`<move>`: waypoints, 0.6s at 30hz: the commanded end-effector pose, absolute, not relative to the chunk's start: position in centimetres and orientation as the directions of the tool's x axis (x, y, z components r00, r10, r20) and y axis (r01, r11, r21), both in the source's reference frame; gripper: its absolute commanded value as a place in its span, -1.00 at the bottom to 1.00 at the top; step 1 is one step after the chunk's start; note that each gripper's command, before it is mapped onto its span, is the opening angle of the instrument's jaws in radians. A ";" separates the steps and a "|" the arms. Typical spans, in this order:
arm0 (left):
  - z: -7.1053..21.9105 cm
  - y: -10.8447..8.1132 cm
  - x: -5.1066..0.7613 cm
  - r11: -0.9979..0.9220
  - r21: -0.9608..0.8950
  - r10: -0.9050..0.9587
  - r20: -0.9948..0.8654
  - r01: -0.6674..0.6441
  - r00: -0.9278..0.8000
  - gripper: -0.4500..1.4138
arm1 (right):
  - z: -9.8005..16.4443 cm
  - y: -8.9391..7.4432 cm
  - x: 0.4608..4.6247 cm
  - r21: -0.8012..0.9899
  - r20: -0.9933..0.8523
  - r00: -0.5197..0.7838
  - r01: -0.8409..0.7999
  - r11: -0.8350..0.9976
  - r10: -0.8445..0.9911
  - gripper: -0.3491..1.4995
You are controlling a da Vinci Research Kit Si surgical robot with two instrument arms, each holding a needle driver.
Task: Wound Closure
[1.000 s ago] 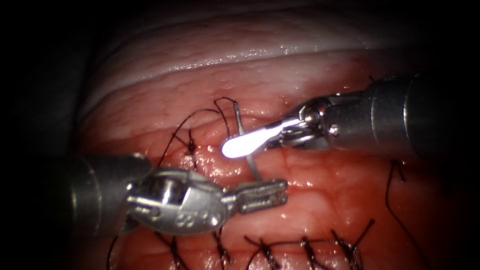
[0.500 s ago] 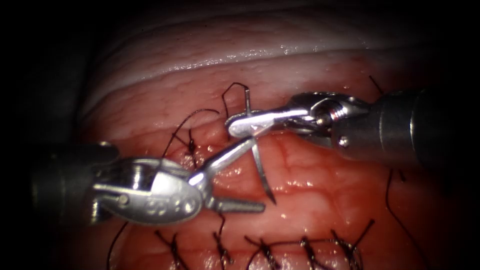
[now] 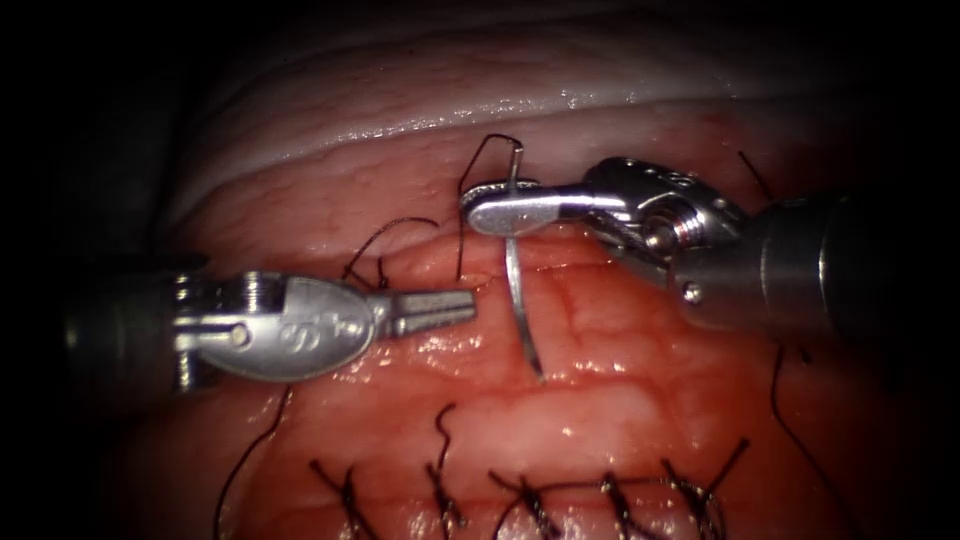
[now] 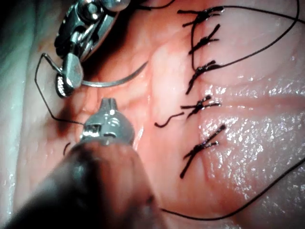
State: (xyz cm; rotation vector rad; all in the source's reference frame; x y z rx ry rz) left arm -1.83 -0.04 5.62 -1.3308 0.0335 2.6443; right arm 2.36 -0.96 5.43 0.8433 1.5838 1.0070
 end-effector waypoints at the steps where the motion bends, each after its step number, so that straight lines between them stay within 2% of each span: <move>1: 5.8 0.0 -1.91 -0.986 -0.072 0.150 -0.763 -0.148 -0.629 -1.00 | 5.5 -1.0 2.44 0.909 -0.399 -0.220 0.032 0.415 0.890 -1.00; 4: 6.0 0.0 -1.90 -0.991 -0.086 0.135 -0.674 -0.104 -0.726 -1.00 | 5.5 -1.0 2.44 0.899 -0.420 -0.221 0.026 0.436 0.880 -1.00; 12: 6.2 0.1 -1.80 -0.990 -0.129 0.115 -0.508 -0.057 -0.854 -1.00 | 5.5 -1.0 2.44 0.886 -0.448 -0.222 0.018 0.463 0.866 -1.00; 18: 6.4 0.1 -1.77 -0.982 -0.186 0.118 -0.437 -0.038 -0.892 -1.00 | 5.5 -1.0 2.46 0.857 -0.500 -0.228 0.004 0.514 0.835 -1.00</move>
